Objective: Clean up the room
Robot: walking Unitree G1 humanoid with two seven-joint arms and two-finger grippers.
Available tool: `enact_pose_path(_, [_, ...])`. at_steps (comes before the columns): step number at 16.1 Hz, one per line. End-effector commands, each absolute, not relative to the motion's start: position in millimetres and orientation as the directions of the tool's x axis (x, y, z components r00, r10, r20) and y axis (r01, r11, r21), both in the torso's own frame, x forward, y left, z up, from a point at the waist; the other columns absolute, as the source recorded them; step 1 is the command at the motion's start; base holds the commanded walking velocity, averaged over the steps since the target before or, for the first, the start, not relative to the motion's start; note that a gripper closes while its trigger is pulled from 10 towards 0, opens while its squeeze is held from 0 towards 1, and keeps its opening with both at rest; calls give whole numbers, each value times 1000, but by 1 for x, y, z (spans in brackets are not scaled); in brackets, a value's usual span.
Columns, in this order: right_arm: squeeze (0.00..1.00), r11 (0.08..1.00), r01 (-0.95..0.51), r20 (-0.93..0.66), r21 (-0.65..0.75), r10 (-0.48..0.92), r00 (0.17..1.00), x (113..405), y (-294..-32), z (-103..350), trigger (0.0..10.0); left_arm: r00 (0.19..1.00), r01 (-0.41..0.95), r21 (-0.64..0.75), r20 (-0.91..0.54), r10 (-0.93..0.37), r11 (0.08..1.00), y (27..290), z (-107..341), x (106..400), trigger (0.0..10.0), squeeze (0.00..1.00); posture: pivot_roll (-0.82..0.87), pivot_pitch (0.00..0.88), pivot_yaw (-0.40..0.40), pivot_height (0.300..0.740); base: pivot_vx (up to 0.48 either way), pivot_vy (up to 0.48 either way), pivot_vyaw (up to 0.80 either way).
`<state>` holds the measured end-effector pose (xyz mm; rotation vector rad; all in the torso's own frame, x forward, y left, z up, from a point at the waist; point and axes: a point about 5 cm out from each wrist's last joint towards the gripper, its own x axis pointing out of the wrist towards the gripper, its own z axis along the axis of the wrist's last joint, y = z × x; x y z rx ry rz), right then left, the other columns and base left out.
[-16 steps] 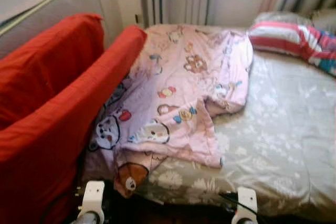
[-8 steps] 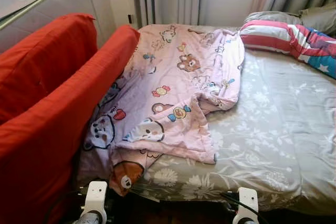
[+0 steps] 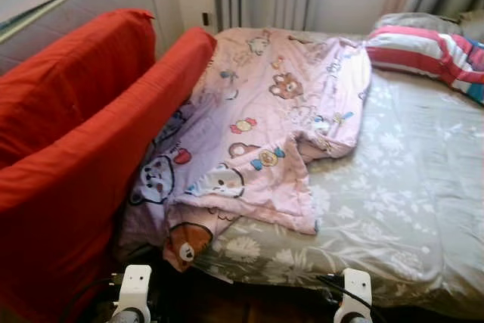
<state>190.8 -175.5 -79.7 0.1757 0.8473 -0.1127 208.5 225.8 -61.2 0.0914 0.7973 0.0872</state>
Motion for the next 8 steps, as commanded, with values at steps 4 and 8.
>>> enact_pose_path(4, [0, 984, 150, -762, 101, -20, 647, 185, -173, -83, 10000, 682, -43, 122, -722, 119, 992, 229, -63, 203, 10000, 0, 126, 82, 51, 740, 0, 0, 0])
enact_pose_path(8, [0, 988, 130, -765, 85, -19, 644, 183, -174, -83, 10000, 679, -40, 118, -725, 114, 992, 227, -65, 202, 10000, 0, 121, 87, 44, 740, 0, 0, 400])
